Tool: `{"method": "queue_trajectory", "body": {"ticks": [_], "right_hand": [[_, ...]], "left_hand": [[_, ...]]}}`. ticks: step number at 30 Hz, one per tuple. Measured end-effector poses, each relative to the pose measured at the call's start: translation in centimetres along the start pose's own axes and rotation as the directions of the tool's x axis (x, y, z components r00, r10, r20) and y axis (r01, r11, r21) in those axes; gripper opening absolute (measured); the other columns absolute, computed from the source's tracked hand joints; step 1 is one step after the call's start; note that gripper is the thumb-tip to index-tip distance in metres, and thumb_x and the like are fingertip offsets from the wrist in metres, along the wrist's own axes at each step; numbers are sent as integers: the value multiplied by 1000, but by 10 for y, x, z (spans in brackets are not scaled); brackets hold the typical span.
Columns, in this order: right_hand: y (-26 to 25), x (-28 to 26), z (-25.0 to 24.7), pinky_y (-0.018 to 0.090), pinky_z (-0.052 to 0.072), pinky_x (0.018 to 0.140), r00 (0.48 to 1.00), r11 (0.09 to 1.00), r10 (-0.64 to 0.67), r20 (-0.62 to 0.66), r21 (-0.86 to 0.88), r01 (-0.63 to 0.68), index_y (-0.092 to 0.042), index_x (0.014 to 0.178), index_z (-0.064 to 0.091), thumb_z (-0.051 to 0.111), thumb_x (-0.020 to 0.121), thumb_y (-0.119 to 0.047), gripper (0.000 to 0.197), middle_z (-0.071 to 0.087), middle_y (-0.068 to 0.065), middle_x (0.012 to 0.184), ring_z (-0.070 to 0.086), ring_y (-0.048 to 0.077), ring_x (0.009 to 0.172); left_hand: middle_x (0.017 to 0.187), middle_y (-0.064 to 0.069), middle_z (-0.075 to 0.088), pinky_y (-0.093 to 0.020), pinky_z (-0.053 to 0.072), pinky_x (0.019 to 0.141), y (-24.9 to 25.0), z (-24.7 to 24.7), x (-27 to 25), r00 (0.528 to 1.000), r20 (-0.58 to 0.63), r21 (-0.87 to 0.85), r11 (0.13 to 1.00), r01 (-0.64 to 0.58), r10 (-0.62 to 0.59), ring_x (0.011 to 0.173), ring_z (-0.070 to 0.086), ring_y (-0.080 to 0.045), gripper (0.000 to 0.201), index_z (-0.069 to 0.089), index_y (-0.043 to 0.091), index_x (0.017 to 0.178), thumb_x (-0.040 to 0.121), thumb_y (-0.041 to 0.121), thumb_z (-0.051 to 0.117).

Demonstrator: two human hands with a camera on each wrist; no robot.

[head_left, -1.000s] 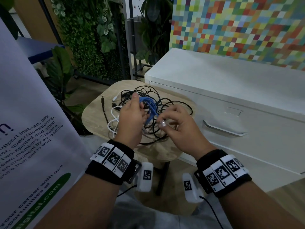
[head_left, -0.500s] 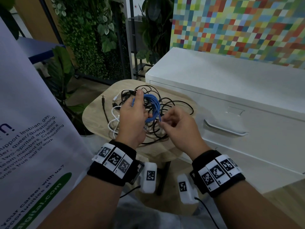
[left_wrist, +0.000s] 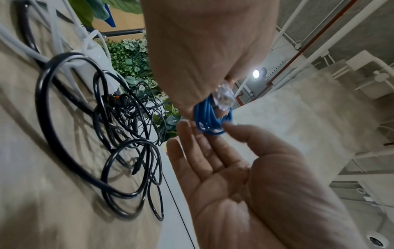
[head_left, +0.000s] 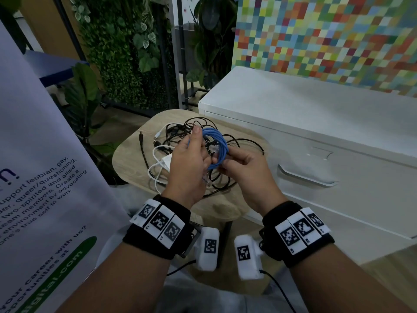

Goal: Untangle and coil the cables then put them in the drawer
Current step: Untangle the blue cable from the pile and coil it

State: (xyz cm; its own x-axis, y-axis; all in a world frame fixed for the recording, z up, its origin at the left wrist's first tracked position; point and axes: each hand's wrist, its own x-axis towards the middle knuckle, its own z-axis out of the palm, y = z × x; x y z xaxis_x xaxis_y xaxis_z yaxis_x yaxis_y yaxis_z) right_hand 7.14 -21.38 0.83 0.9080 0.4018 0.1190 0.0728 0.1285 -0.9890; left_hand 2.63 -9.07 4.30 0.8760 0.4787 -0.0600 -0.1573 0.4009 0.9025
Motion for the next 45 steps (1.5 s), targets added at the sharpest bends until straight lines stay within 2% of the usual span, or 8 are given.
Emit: {"method": "queue_trajectory", "body": {"ticks": [7,12,15,19,28,34,41,45], "right_hand": [[4,-2,8,27,57,81,993,985,107,-42,138,-100,0,108,76,67,94,2,17,78,18,104,73,18,89],[9,3,14,33,57,90,981,966,169,-100,217,-145,1,110,76,63,97,1,18,77,20,107,74,25,95],[7,5,15,32,56,90,974,963,193,-114,214,-166,1,107,77,64,96,1,17,77,20,105,72,22,92],[4,2,15,34,56,90,972,947,224,-75,251,-199,-4,96,78,65,94,5,16,76,18,97,70,23,89],[-2,2,15,22,52,66,975,976,155,-162,181,-125,-17,110,60,62,96,3,24,77,4,90,69,11,75],[1,2,19,36,54,78,970,987,129,-206,125,-105,-19,97,64,65,94,0,20,78,4,90,71,19,85],[-5,0,11,35,47,80,988,969,152,9,198,-151,-15,101,64,63,94,-5,12,71,2,84,64,18,81],[-11,1,7,28,52,72,986,985,119,113,110,-131,-10,85,65,63,97,-2,15,67,1,74,64,13,70]], "left_hand": [[54,1,28,-22,38,45,-6,-6,6,992,32,103,987,-121,118,47,28,-14,37,51,14,79,109,35,48],[52,10,43,-24,43,50,-11,-6,5,967,40,260,932,-253,251,49,46,-10,36,55,18,78,109,34,50],[56,6,40,-31,38,51,-15,-6,7,967,33,287,925,-249,251,51,41,-14,37,57,23,77,108,42,50],[58,5,35,-22,38,45,-13,-3,8,974,-1,226,949,-219,226,44,36,-5,36,54,17,80,110,36,47],[50,7,46,-29,44,48,-22,0,2,943,-63,312,904,-293,327,51,54,-24,42,54,17,75,108,42,48],[54,7,55,-35,47,57,-32,-6,14,898,-171,381,867,-320,407,55,52,-16,46,65,24,68,93,62,58],[58,-4,47,-29,37,52,-24,-10,19,923,-78,387,865,-320,376,54,42,-18,48,59,15,70,105,48,53],[55,6,47,-29,38,54,-21,-8,13,927,29,378,854,-357,374,54,43,-13,46,56,16,67,106,40,54]]}}
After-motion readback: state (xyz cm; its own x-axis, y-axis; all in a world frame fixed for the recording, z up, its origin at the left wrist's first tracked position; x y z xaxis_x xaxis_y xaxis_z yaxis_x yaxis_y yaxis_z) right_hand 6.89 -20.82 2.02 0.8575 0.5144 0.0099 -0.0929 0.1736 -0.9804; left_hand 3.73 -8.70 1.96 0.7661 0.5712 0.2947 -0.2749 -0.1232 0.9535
